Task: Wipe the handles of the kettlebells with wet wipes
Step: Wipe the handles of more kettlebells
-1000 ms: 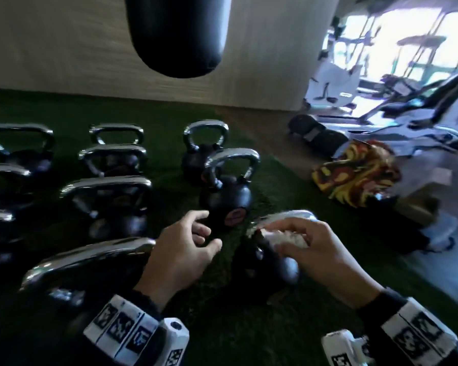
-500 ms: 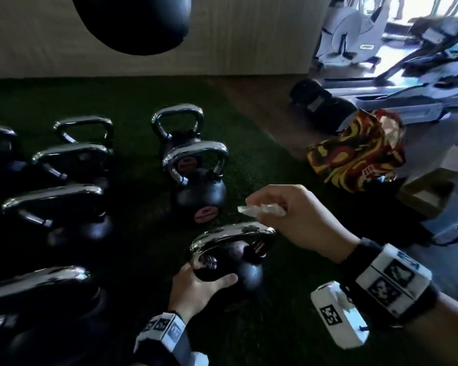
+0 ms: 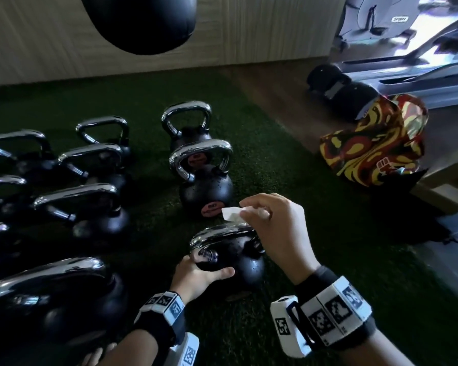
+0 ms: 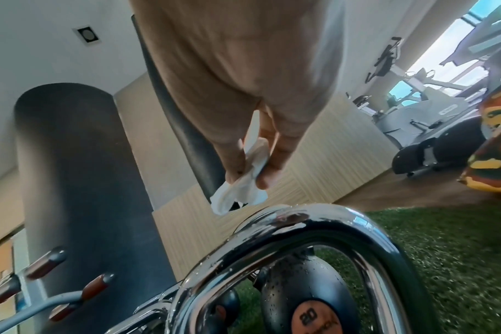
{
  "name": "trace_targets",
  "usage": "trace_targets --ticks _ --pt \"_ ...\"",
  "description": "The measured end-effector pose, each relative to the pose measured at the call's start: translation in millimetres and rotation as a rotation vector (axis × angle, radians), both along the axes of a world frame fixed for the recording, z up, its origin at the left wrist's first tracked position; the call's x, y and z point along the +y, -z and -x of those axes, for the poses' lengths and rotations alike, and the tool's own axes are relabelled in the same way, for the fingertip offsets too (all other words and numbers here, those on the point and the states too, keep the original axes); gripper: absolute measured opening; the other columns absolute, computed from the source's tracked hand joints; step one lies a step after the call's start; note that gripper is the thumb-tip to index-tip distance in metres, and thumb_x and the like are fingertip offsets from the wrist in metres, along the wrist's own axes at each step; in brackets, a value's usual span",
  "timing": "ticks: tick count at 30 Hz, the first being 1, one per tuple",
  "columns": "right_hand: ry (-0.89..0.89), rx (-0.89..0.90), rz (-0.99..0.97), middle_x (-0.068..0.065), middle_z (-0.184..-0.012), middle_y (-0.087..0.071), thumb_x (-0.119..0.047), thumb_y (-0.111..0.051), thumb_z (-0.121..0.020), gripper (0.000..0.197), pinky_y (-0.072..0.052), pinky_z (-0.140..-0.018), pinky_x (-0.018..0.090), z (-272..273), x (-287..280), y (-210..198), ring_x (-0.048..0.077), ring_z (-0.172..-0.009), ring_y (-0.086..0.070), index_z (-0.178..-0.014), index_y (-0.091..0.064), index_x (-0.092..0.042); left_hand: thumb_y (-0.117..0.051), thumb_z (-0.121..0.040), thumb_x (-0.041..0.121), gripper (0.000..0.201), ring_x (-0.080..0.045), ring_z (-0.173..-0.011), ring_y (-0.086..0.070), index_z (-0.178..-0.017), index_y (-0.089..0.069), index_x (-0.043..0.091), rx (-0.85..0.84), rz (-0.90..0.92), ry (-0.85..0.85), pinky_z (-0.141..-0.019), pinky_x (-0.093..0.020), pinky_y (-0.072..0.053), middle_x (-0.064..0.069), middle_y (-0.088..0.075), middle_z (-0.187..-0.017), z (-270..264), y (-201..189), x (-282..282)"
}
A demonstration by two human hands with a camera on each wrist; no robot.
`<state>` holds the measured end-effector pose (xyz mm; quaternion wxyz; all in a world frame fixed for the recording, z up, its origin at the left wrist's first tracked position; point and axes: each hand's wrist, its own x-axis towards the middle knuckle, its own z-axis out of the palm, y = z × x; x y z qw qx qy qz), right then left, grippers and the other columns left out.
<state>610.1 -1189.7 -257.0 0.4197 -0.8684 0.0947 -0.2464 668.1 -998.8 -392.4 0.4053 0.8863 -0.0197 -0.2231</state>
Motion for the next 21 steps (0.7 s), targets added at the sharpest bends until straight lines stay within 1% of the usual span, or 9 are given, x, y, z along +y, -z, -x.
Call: trace_targets --ticks 2,4,7,8,10,12,15,18,21 --pt "0.035 -0.048 -0.007 -0.01 -0.088 -0.07 -0.015 -0.083 -0.083 0.012 -0.045 -0.069 0.007 1.6 4.8 3.5 -0.002 -0.078 -0.064 -0.092 -0.083 -0.023 -0.098 -0.05 0.056 0.053 -0.008 -0.099 -0.067 -0.086 -0.064 0.037 0.007 -0.002 0.008 -0.094 -0.021 -0.049 0.02 -0.068 -0.098 1.7 -5.1 -0.4" --pt "0.024 -0.064 0.046 -0.007 -0.088 -0.067 -0.011 -0.081 -0.084 0.015 -0.051 -0.069 0.015 2.9 12.8 9.7 0.002 -0.076 -0.063 -0.095 -0.083 -0.021 -0.097 -0.05 0.058 0.054 -0.01 -0.103 -0.067 -0.086 -0.062 0.038 0.01 -0.001 0.006 -0.097 -0.023 -0.05 0.015 -0.068 -0.103 2.0 -7.0 -0.8" --pt "-0.034 -0.037 0.269 -0.002 -0.083 -0.065 -0.009 -0.074 -0.086 0.014 -0.056 -0.068 0.033 4.3 27.5 20.6 0.018 -0.078 -0.06 -0.094 -0.082 -0.018 -0.095 -0.054 0.06 0.054 -0.012 -0.105 -0.063 -0.086 -0.056 0.041 0.006 -0.01 0.027 -0.101 -0.026 -0.049 0.012 -0.063 -0.108 3.1 -9.5 -0.2" --pt "-0.046 -0.03 0.33 -0.002 -0.082 -0.064 -0.011 -0.072 -0.086 0.014 -0.055 -0.067 0.034 4.6 31.3 23.8 0.02 -0.079 -0.058 -0.092 -0.081 -0.019 -0.094 -0.056 0.059 0.053 -0.012 -0.103 -0.061 -0.086 -0.054 0.041 -0.003 -0.019 0.038 -0.101 -0.026 -0.048 0.012 -0.061 -0.106 2.7 -8.3 0.2" --pt "-0.061 -0.013 0.365 -0.003 -0.083 -0.061 -0.012 -0.073 -0.085 0.012 -0.053 -0.067 0.033 5.0 36.6 29.0 0.019 -0.081 -0.054 -0.091 -0.08 -0.02 -0.092 -0.058 0.062 0.054 -0.011 -0.103 -0.061 -0.091 -0.057 0.04 -0.001 -0.032 0.061 -0.101 -0.025 -0.049 0.013 -0.063 -0.105 1.6 -10.9 -0.1" --pt "-0.059 0.007 0.372 -0.006 -0.083 -0.055 -0.012 -0.074 -0.085 0.01 -0.05 -0.066 0.03 3.3 37.7 30.9 0.017 -0.081 -0.051 -0.087 -0.078 -0.021 -0.091 -0.056 0.065 0.055 -0.01 -0.105 -0.063 -0.094 -0.06 0.04 0.008 -0.043 0.081 -0.1 -0.026 -0.049 0.015 -0.065 -0.106 -1.2 -11.5 0.1" --pt "-0.089 0.029 0.274 -0.006 -0.076 -0.05 -0.012 -0.071 -0.086 0.016 -0.046 -0.061 0.029 -0.9 28.9 28.2 0.018 -0.071 -0.053 -0.077 -0.078 -0.024 -0.092 -0.061 0.058 0.05 -0.009 -0.103 -0.061 -0.093 -0.059 0.039 -0.012 -0.024 0.082 -0.097 -0.019 -0.045 0.025 -0.057 -0.094 1.5 -11.4 -0.7" --pt "0.01 0.03 0.169 -0.003 -0.075 -0.059 -0.009 -0.075 -0.083 0.015 -0.05 -0.061 0.03 -6.5 4.6 29.9 0.014 -0.063 -0.059 -0.073 -0.08 -0.02 -0.092 -0.067 0.051 0.049 -0.007 -0.099 -0.053 -0.094 -0.054 0.036 -0.032 -0.01 0.074 -0.094 -0.015 -0.04 0.03 -0.045 -0.09 4.8 -12.1 -0.6" --pt "0.128 0.04 0.168 -0.001 -0.075 -0.063 -0.003 -0.079 -0.082 0.015 -0.052 -0.062 0.033 -4.0 -13.1 35.5 0.013 -0.064 -0.061 -0.074 -0.08 -0.015 -0.091 -0.067 0.053 0.053 -0.01 -0.105 -0.057 -0.099 -0.054 0.034 -0.027 -0.016 0.088 -0.098 -0.018 -0.041 0.026 -0.05 -0.092 3.4 -12.3 0.5"
